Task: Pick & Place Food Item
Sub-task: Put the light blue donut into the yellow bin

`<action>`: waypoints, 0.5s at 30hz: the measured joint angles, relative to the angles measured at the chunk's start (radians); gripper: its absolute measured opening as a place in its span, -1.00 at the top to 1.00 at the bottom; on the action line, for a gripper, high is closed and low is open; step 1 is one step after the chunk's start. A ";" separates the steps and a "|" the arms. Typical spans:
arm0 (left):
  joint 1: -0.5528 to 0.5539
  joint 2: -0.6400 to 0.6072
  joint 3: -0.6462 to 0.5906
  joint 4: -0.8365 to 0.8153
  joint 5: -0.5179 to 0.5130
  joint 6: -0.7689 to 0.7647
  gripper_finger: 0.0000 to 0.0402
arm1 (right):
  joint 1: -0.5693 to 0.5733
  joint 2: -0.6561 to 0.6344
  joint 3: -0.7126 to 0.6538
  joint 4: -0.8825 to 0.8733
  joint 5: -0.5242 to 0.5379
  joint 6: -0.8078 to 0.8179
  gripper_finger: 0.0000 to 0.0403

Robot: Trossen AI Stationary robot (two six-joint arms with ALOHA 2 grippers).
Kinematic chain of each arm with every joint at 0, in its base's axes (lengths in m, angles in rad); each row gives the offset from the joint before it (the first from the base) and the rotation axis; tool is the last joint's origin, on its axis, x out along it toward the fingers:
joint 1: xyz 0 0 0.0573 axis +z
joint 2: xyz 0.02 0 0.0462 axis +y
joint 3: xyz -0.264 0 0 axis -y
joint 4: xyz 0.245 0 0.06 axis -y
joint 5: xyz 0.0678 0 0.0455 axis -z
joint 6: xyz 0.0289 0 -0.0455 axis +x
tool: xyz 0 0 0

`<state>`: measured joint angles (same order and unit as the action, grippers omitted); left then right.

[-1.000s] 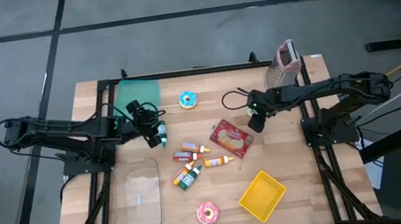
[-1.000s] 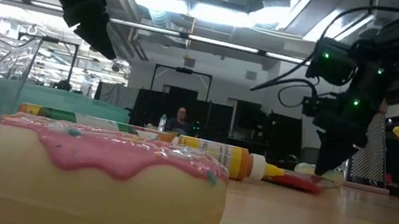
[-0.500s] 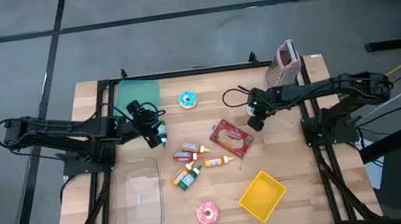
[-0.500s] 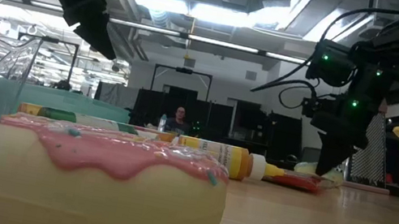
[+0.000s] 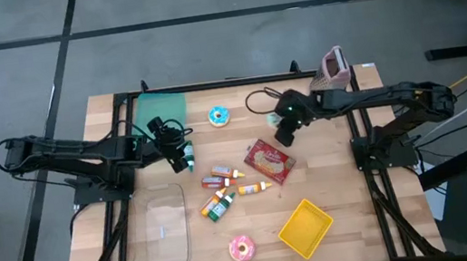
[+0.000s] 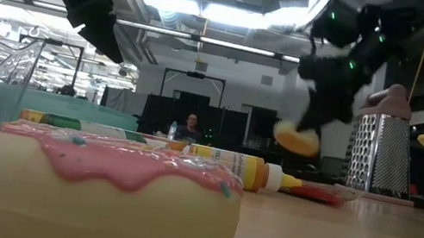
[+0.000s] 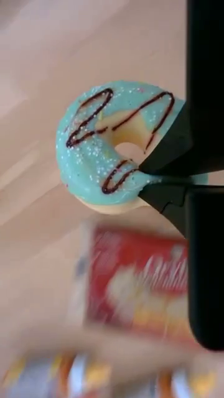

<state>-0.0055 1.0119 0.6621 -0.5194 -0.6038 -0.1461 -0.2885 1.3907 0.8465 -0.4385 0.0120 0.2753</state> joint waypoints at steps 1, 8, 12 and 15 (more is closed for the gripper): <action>0.000 0.000 0.000 0.000 0.000 0.000 0.00 | 0.012 0.000 0.024 0.001 -0.016 -0.007 0.95; 0.000 0.000 0.000 0.000 -0.001 -0.003 0.00 | 0.171 0.000 0.123 -0.062 -0.110 -0.033 0.95; 0.000 0.000 0.000 0.000 -0.001 -0.008 0.00 | 0.333 0.000 0.123 -0.078 -0.068 0.016 0.97; 0.000 0.000 0.000 0.001 0.001 -0.012 0.00 | 0.456 0.000 0.123 -0.090 -0.007 0.101 0.97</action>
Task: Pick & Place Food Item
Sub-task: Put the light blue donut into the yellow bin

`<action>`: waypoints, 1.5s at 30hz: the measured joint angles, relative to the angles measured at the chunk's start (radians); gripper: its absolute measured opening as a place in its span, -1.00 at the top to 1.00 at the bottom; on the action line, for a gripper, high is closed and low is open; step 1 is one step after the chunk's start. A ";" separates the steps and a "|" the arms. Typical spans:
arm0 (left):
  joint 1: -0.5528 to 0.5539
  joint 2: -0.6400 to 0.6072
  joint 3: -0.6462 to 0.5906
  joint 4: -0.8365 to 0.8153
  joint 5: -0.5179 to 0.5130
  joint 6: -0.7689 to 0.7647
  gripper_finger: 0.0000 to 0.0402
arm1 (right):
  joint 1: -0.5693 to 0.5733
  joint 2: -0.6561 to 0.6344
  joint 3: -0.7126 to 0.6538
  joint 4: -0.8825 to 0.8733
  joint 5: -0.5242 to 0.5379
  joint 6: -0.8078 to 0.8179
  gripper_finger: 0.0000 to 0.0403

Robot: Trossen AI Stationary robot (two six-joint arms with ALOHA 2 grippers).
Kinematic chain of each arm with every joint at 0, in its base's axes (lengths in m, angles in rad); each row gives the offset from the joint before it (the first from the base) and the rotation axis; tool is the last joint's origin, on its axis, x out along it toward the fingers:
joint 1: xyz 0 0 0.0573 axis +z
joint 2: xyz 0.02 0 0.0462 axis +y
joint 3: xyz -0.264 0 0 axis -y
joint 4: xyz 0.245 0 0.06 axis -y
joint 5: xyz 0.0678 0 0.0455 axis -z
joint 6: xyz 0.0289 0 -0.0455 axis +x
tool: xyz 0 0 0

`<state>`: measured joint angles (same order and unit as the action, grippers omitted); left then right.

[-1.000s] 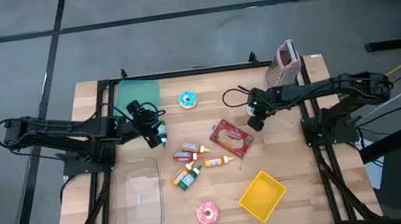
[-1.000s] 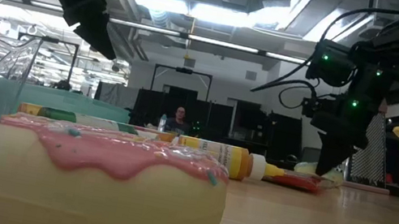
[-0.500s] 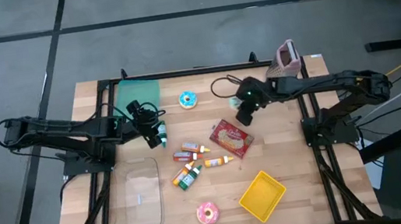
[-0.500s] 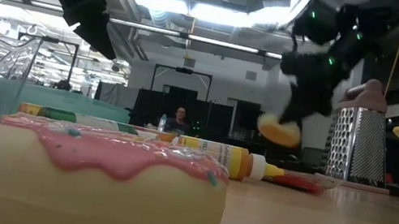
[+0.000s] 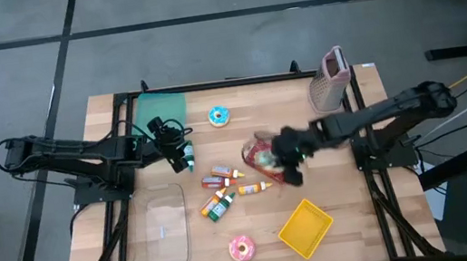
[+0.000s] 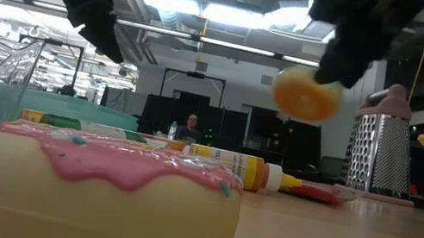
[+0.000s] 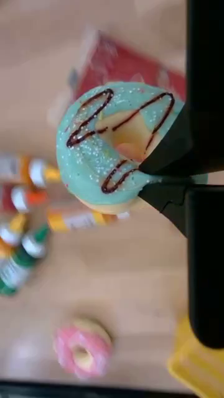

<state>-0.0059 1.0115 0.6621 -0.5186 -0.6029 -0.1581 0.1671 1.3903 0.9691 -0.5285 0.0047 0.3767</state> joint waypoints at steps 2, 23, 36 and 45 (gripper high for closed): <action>0.000 0.000 0.000 0.002 0.000 -0.005 0.00 | 0.074 0.000 0.000 -0.001 0.023 0.077 0.97; 0.000 0.000 0.001 0.053 0.020 -0.013 0.00 | 0.561 0.000 0.000 -0.019 0.151 0.691 0.97; 0.000 0.000 0.001 0.053 0.020 -0.013 0.00 | 0.566 0.131 -0.058 0.056 0.016 0.755 0.97; 0.000 0.000 0.001 0.056 0.021 -0.014 0.00 | 0.549 0.208 -0.059 0.076 0.022 0.713 0.97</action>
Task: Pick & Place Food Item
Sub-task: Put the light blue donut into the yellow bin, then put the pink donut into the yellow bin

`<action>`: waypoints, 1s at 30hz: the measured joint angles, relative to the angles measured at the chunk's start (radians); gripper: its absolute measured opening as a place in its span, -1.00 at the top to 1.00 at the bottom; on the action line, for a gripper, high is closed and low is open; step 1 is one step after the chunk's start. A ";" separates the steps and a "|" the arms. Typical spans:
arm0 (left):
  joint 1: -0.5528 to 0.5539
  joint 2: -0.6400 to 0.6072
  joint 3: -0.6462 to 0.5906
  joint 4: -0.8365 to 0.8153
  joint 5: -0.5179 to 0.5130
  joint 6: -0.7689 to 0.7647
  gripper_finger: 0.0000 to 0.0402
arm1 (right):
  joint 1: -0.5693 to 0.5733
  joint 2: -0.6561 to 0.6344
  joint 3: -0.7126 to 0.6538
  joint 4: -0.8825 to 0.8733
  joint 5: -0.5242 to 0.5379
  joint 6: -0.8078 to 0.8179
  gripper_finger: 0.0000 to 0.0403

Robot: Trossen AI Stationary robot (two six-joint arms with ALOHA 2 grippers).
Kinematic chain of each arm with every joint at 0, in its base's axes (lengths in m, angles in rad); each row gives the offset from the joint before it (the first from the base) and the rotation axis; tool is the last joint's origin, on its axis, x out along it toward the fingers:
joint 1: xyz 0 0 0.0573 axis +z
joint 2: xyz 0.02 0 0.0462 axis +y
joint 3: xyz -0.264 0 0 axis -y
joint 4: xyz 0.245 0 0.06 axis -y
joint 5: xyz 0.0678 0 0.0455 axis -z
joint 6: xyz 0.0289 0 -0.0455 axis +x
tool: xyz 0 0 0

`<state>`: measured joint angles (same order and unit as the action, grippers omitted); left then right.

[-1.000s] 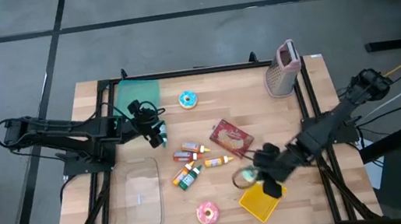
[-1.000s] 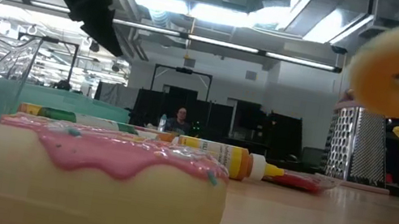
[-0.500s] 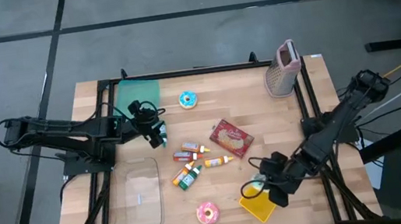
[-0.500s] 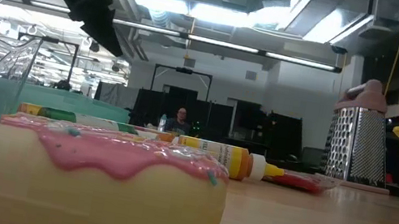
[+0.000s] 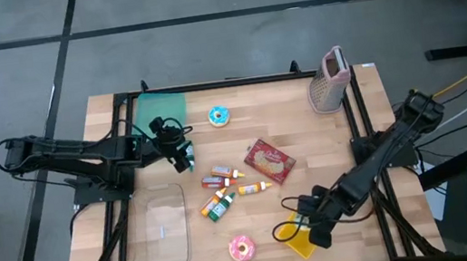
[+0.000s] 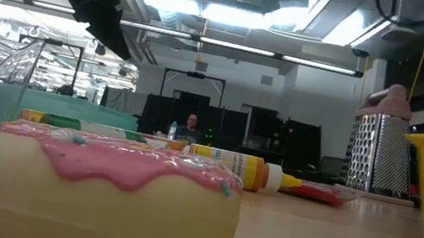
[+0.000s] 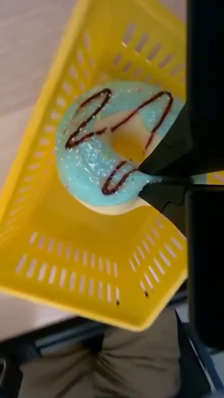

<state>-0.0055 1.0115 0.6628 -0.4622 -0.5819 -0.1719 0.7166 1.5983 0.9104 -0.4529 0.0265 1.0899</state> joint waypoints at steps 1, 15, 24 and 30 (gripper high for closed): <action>0.000 0.000 0.000 0.000 0.000 0.000 0.00 | -0.006 0.008 0.000 0.001 0.004 -0.001 0.97; 0.000 0.000 0.000 0.003 0.000 -0.001 0.00 | -0.033 0.038 0.000 0.047 0.041 0.000 0.58; 0.000 0.000 0.000 0.003 0.000 -0.002 0.00 | -0.033 0.038 0.003 0.064 0.008 -0.007 -0.14; 0.000 0.000 0.000 0.008 0.000 0.000 0.00 | -0.042 0.038 0.088 0.085 0.033 -0.140 -0.26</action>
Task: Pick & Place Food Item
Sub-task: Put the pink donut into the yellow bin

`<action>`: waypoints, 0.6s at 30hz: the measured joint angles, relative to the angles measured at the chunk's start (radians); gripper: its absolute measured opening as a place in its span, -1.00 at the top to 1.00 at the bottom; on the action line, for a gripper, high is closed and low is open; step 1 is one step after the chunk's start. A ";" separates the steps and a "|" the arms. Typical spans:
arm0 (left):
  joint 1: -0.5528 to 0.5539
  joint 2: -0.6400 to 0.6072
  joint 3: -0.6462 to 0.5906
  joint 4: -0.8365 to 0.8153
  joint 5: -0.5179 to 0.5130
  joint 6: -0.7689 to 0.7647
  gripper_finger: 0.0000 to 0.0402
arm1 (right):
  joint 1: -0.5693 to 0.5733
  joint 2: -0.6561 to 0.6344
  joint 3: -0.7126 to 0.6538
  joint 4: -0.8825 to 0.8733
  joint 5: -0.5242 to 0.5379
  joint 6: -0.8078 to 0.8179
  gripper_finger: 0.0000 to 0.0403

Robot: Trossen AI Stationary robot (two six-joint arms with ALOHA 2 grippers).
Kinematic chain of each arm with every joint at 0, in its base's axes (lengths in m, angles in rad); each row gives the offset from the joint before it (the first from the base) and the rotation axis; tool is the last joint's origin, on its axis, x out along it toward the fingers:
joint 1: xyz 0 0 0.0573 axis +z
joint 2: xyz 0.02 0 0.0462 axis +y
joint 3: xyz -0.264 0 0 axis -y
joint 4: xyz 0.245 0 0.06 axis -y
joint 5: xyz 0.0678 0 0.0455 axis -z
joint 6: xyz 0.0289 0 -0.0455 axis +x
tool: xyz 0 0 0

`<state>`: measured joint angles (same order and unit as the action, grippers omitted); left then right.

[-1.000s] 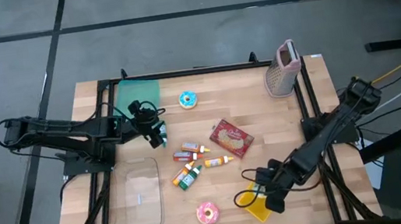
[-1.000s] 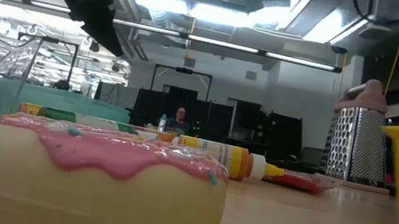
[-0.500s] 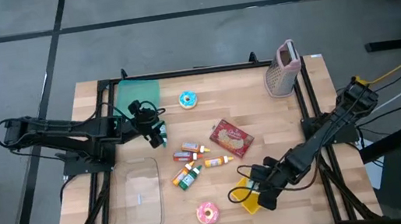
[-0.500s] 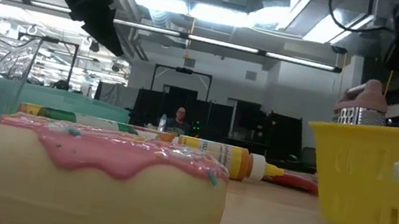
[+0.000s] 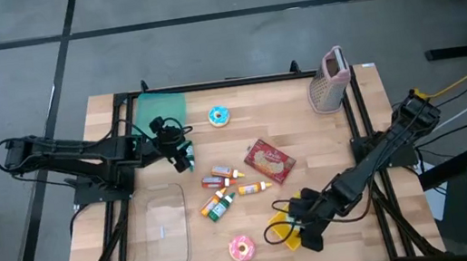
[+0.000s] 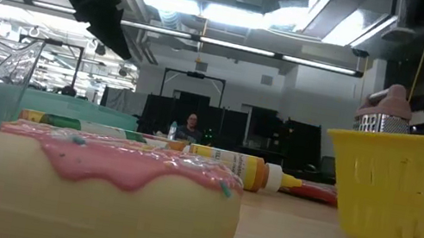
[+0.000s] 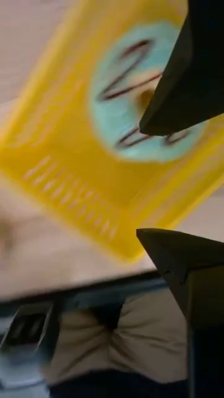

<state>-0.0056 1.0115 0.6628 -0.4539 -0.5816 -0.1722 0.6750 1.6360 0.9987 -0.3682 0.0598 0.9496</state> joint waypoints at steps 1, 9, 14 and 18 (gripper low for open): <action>0.000 0.000 0.000 0.008 0.000 0.001 0.00 | -0.006 0.000 0.028 0.000 0.014 -0.038 -0.26; 0.000 0.000 0.000 0.055 0.001 0.013 0.00 | -0.081 -0.003 0.292 -0.127 0.379 -0.447 -0.10; 0.000 0.000 0.000 0.069 0.063 0.001 0.00 | -0.197 -0.003 0.304 -0.122 0.370 -0.480 0.00; 0.000 0.000 0.000 0.064 0.081 0.002 0.00 | -0.269 0.067 0.270 -0.034 0.151 -0.464 0.06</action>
<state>-0.0059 1.0115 0.6624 -0.3901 -0.5008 -0.1704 0.4059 1.7034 1.2683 -0.4023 0.2111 0.4854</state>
